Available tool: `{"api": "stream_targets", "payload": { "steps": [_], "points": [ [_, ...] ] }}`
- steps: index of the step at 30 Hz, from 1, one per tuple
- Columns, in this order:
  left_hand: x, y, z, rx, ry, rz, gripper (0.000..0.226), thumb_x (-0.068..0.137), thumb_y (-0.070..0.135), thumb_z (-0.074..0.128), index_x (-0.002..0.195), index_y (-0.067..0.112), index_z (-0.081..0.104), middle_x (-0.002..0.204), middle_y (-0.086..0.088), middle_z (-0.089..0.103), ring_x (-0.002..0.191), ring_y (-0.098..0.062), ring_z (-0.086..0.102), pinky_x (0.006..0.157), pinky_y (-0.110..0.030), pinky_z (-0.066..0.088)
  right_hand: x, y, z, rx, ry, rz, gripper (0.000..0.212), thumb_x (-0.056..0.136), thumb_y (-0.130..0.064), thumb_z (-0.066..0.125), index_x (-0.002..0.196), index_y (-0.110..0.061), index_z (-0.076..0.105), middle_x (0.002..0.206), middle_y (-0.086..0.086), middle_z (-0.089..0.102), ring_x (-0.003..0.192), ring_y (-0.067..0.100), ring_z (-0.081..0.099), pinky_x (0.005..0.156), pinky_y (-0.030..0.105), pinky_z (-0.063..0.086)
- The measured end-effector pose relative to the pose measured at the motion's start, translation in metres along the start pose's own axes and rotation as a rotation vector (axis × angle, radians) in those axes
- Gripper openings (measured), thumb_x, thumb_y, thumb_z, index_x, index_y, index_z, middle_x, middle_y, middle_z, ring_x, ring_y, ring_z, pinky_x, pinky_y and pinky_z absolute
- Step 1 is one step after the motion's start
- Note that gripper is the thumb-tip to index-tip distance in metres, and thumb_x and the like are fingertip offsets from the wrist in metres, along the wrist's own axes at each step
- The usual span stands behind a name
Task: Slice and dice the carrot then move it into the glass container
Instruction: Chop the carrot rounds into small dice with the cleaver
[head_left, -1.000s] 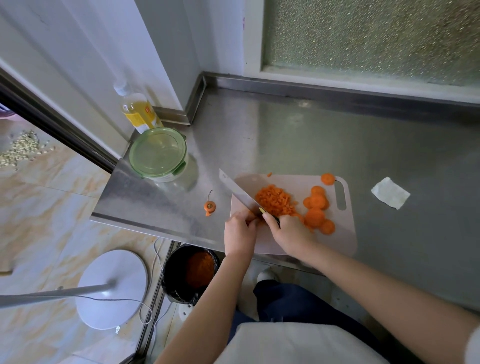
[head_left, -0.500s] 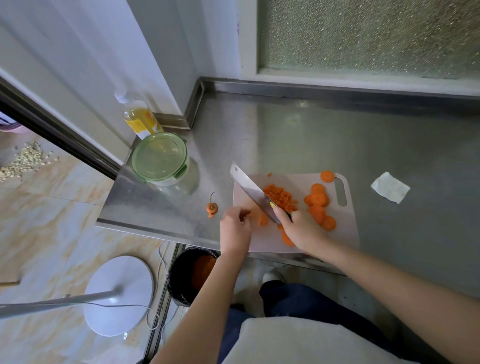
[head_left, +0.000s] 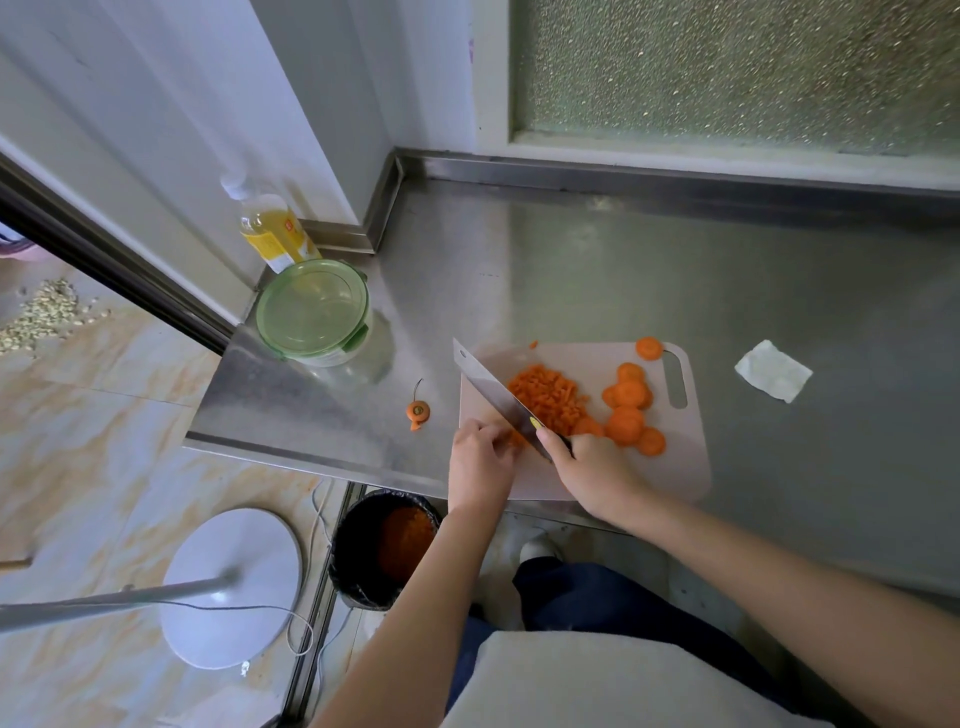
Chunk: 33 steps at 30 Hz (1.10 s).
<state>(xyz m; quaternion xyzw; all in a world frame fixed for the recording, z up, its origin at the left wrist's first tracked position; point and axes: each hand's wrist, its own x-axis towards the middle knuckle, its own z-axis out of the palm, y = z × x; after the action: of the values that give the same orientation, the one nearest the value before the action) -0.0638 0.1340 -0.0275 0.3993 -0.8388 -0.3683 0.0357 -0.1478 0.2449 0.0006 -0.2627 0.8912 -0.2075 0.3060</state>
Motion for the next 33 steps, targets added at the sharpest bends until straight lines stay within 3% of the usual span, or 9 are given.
{"api": "stream_targets", "payload": {
  "steps": [4,8,13,22,29,33],
  "points": [
    [-0.001,-0.001,0.001,0.016,0.024,0.020,0.018,0.086,0.005,0.058,0.093,0.008,0.073,0.088,-0.010,0.058,0.081,-0.022,0.052,0.064,-0.015,0.030,-0.001,-0.001,0.000,-0.032,0.001,-0.013,0.064,0.098,-0.052,0.028,0.087,-0.001,0.065,0.091,0.020,0.067,0.088,0.034,0.062,0.064,0.028,0.035],
    [-0.002,0.002,0.002,0.006,0.041,0.026,0.018,0.086,0.004,0.056,0.091,0.008,0.073,0.080,-0.005,0.052,0.075,-0.017,0.046,0.061,-0.015,0.027,0.000,-0.003,0.002,-0.089,0.011,-0.036,0.064,0.099,-0.052,0.027,0.090,-0.002,0.066,0.091,0.018,0.068,0.086,0.033,0.063,0.063,0.027,0.036],
    [-0.001,0.001,0.003,-0.011,0.047,0.030,0.017,0.083,0.001,0.058,0.086,0.005,0.074,0.082,-0.010,0.059,0.076,-0.020,0.053,0.062,-0.014,0.031,0.001,-0.008,0.006,-0.144,0.023,-0.014,0.063,0.099,-0.051,0.027,0.089,-0.002,0.065,0.090,0.016,0.069,0.084,0.030,0.064,0.059,0.025,0.033],
    [0.000,-0.001,0.003,-0.002,0.034,0.024,0.013,0.082,0.004,0.058,0.084,0.004,0.072,0.081,-0.008,0.056,0.073,-0.020,0.052,0.064,-0.022,0.039,0.006,-0.018,0.008,-0.071,0.021,-0.040,0.063,0.100,-0.049,0.028,0.086,0.000,0.064,0.086,0.016,0.068,0.079,0.031,0.064,0.056,0.028,0.036],
    [0.002,-0.002,-0.003,-0.012,0.040,0.078,0.016,0.086,0.003,0.058,0.093,0.010,0.071,0.090,-0.005,0.060,0.081,-0.017,0.055,0.069,-0.012,0.032,0.011,-0.006,0.000,0.020,0.012,0.012,0.057,0.099,-0.050,0.030,0.068,-0.009,0.052,0.072,0.012,0.062,0.069,0.026,0.057,0.058,0.028,0.036],
    [0.007,-0.003,-0.004,0.008,0.034,0.068,0.013,0.087,0.005,0.059,0.096,0.005,0.069,0.093,-0.009,0.061,0.084,-0.021,0.057,0.071,-0.015,0.035,0.009,-0.006,-0.009,0.040,0.032,0.029,0.060,0.100,-0.048,0.031,0.081,-0.001,0.063,0.071,0.008,0.055,0.079,0.031,0.060,0.061,0.030,0.039]
  ]
}}
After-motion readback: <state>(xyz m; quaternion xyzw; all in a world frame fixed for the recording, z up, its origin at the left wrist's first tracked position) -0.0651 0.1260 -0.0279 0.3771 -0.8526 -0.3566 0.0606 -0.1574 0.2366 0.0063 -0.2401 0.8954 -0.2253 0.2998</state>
